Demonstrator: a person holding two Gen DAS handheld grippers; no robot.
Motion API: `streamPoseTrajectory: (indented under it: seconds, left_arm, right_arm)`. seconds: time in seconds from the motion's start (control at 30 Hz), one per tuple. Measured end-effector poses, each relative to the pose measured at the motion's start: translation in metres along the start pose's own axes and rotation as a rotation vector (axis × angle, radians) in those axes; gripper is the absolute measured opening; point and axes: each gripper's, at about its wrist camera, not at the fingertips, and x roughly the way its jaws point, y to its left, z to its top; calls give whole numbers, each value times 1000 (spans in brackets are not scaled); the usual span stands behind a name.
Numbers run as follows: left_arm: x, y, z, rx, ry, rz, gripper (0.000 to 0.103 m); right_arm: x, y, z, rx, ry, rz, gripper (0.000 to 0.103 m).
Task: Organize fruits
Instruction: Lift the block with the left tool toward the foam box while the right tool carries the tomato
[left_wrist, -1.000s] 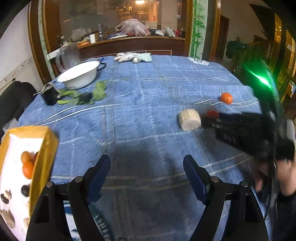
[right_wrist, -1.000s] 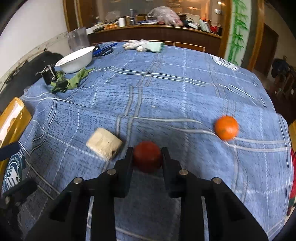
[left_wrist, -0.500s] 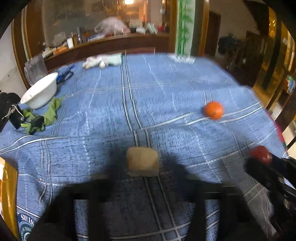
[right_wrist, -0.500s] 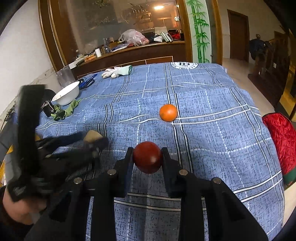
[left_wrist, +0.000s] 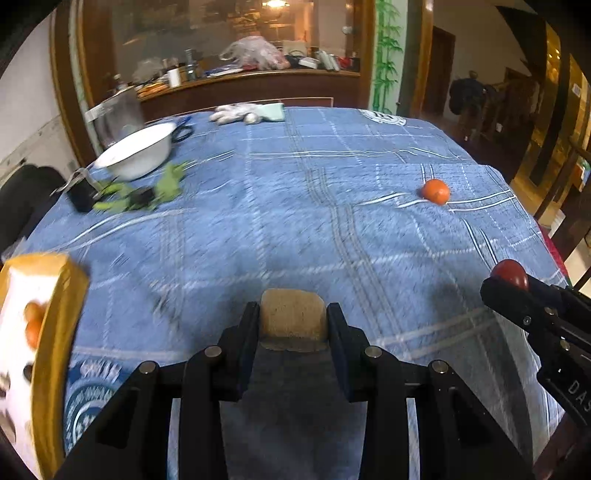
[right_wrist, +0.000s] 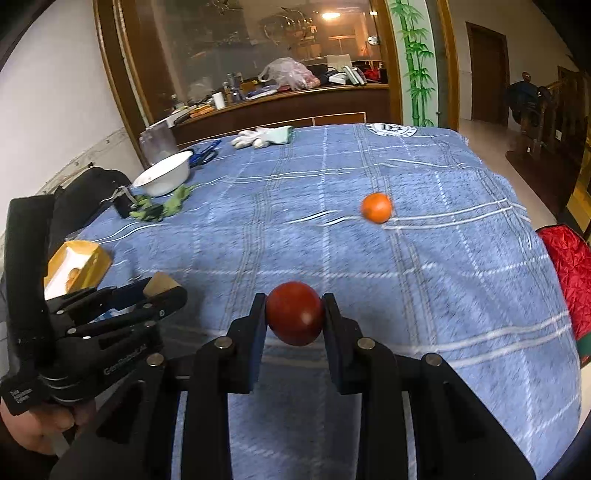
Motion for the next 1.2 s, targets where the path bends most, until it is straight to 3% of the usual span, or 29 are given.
streamPoseTrajectory:
  seconds: [0.5, 1.2]
  left_arm:
    - [-51, 61, -48, -110, -21, 31, 36]
    - [-74, 102, -64, -183, -32, 85, 36]
  right_arm:
    - [-28, 78, -39, -48, -3, 44, 31]
    - [-27, 125, -44, -127, -3, 110, 31]
